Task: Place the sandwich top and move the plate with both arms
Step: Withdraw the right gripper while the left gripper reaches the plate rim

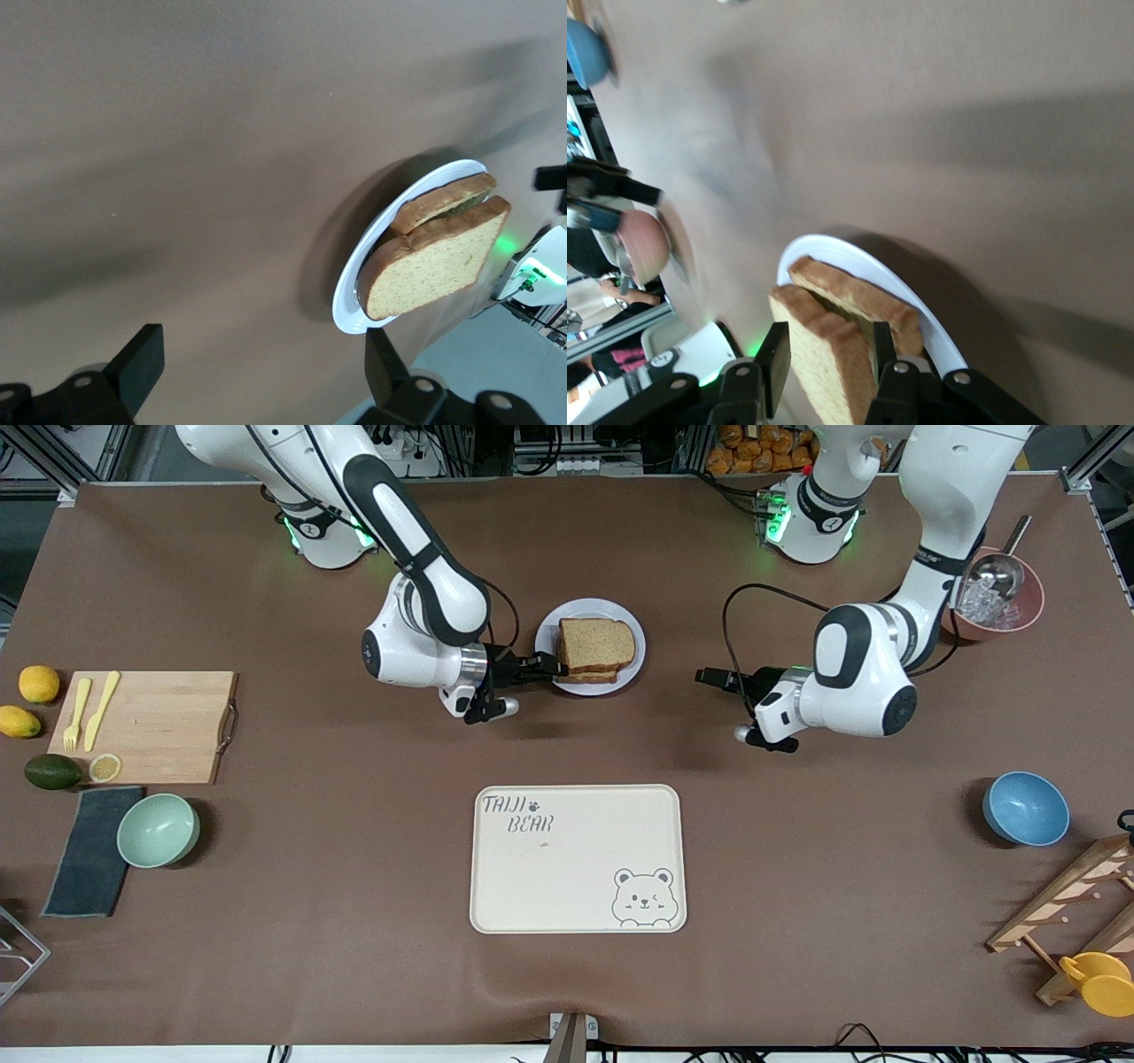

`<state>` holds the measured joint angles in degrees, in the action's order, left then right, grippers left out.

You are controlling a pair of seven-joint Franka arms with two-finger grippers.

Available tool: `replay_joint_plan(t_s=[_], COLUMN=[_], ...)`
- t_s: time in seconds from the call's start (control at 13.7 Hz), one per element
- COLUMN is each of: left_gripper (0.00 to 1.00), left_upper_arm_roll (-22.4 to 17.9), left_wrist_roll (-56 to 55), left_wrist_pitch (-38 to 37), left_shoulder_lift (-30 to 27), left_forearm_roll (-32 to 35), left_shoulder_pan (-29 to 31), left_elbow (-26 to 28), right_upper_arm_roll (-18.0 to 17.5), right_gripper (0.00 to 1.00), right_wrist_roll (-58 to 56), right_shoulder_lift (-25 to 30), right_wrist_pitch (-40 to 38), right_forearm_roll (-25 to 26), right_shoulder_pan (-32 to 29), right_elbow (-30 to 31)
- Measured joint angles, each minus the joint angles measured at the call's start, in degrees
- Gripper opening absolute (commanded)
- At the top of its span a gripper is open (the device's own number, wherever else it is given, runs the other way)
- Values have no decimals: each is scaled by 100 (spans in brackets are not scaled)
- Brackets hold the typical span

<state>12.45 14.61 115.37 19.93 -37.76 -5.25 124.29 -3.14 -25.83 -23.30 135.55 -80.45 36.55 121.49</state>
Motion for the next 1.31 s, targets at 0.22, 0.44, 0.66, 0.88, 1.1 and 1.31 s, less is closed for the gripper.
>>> replay_joint_plan(t_s=[0.22, 0.44, 0.66, 0.88, 1.1, 1.31], left_gripper=[100, 100, 100, 100, 100, 100], left_upper_arm_roll=[3, 11, 11, 12, 14, 15], left_wrist_roll=[0, -1, -1, -1, -1, -1], left_wrist_pitch=[1, 7, 67, 348, 519, 766], left_shoulder_lift=[124, 267, 367, 414, 471, 592], left_forearm_roll=[-24, -141, -438, -541, -657, -661], left_shoulder_pan=[-64, -310, -437, -580, -827, -995], left_elbow=[3, 26, 116, 257, 333, 420], right_upper_arm_roll=[19, 63, 100, 117, 124, 128], right_gripper=[49, 52, 52, 56, 60, 60], right_wrist_roll=[606, 1310, 1447, 1575, 1702, 1737], right_shoulder_lift=[108, 173, 198, 201, 205, 210], right_wrist_pitch=[-331, -1477, -2319, -3114, -3718, -4185], right_forearm_roll=[713, 1653, 2384, 3418, 4405, 5136], right_shoulder_pan=[-330, -1087, -1888, -2577, -3095, -3459], right_elbow=[-279, -804, -1137, -1542, -2027, -2483])
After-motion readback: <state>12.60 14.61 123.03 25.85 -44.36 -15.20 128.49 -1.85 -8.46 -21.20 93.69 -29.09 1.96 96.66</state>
